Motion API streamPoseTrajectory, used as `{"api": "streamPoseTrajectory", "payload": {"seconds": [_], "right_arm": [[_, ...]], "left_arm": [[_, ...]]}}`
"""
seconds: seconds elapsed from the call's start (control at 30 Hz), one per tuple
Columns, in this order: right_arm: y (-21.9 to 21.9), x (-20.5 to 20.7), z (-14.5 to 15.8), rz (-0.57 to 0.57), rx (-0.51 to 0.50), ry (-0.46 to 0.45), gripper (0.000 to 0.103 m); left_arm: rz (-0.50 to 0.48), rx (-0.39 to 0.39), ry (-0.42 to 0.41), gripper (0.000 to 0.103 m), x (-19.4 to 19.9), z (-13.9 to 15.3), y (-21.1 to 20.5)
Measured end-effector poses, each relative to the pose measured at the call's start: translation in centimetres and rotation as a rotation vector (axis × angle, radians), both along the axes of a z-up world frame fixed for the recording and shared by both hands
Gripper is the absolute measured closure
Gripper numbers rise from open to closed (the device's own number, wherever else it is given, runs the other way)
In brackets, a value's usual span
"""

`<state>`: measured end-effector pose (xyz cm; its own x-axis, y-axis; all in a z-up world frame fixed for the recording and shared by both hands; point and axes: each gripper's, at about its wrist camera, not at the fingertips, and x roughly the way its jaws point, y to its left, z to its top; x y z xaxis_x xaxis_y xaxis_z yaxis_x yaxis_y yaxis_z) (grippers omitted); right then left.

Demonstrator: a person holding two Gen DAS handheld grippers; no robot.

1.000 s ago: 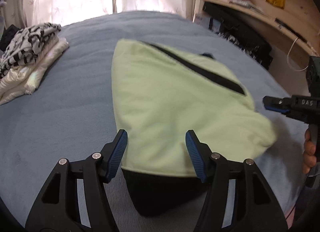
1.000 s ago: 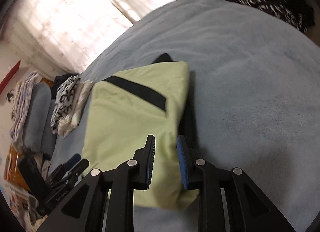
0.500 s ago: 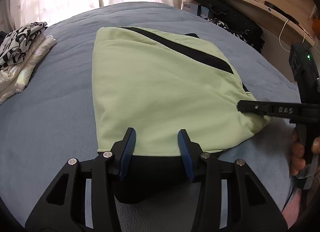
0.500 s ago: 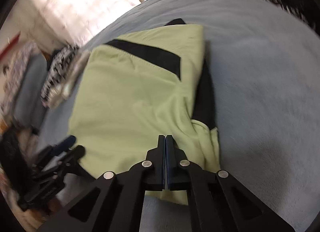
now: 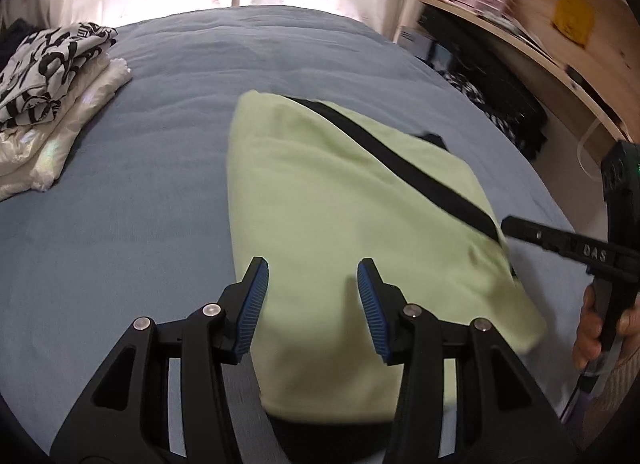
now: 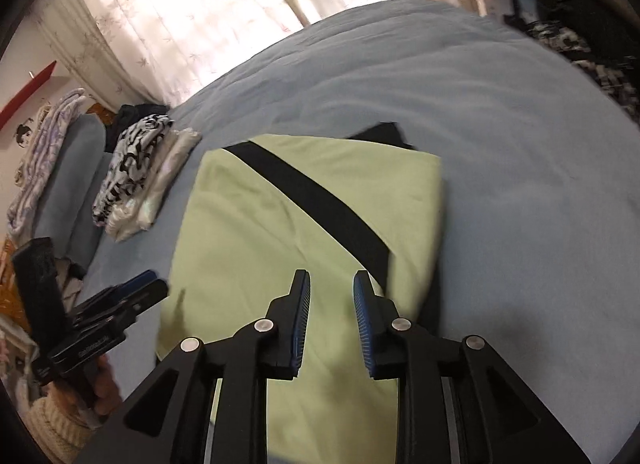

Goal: Fold large clothes

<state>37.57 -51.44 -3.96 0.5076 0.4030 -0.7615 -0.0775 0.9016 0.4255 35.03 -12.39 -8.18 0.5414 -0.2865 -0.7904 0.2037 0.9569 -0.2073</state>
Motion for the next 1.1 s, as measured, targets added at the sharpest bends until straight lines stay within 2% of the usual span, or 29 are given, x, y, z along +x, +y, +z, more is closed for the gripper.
{"api": "streamPoseTrajectory", "payload": {"seconds": [0.13,0.23,0.27,0.33,0.4,0.6,0.7,0.83,0.9,0.93,0.97,1.0,1.07,1.1], "right_arm": [[1.5,4.5,-2.0,0.035,0.003,0.036,0.080],[1.1,6.6,-4.2,0.006,-0.081,0.057,0.080],[0.0,7.0,-4.8,-0.016,-0.091,0.058,0.088],[-1.5,7.5,-5.7,-0.044,-0.044,0.071,0.103],[-3.0,7.1,-5.7,-0.060,-0.005,0.065,0.103],[-4.8,5.2,-3.7,-0.078,-0.013,0.062,0.102],[-6.1,1.9,-1.2,-0.069,-0.052,0.033,0.093],[-5.8,-1.8,2.1,-0.058,-0.077,0.001,0.076],[-5.7,-3.2,3.3,-0.059,-0.076,-0.010,0.058],[-5.9,-4.1,4.0,-0.062,-0.077,-0.020,0.039],[-6.3,-5.3,5.0,-0.072,-0.083,-0.044,0.026],[-6.2,-6.0,5.6,-0.073,-0.088,-0.058,0.024],[-6.2,-7.5,6.9,-0.064,-0.085,-0.062,0.021],[-6.6,-8.6,7.7,-0.061,-0.076,-0.058,0.020]], "left_arm": [[0.026,-0.006,0.021,0.060,3.8,-1.2,-0.7],[0.021,0.052,-0.012,0.060,5.6,-2.1,-1.8],[0.020,0.078,-0.019,0.059,6.1,-2.5,-2.1],[0.014,0.099,-0.014,0.057,6.8,-3.4,-2.3],[0.016,0.082,0.001,0.057,7.1,-4.0,-2.1],[0.015,0.091,-0.007,0.056,7.0,-4.0,-1.8],[0.022,0.100,0.023,0.056,6.3,-3.2,-1.7],[0.025,0.097,0.043,0.056,4.5,-1.5,-1.2],[0.025,0.101,0.041,0.056,3.4,-0.6,-0.8],[0.023,0.099,0.042,0.056,2.7,0.0,-0.5],[0.021,0.098,0.047,0.053,2.2,0.4,-0.2],[0.019,0.092,0.053,0.051,1.8,0.7,0.2],[0.013,0.058,0.072,0.036,0.6,1.3,1.2],[0.016,0.043,0.085,0.033,0.2,1.6,1.7]]}}
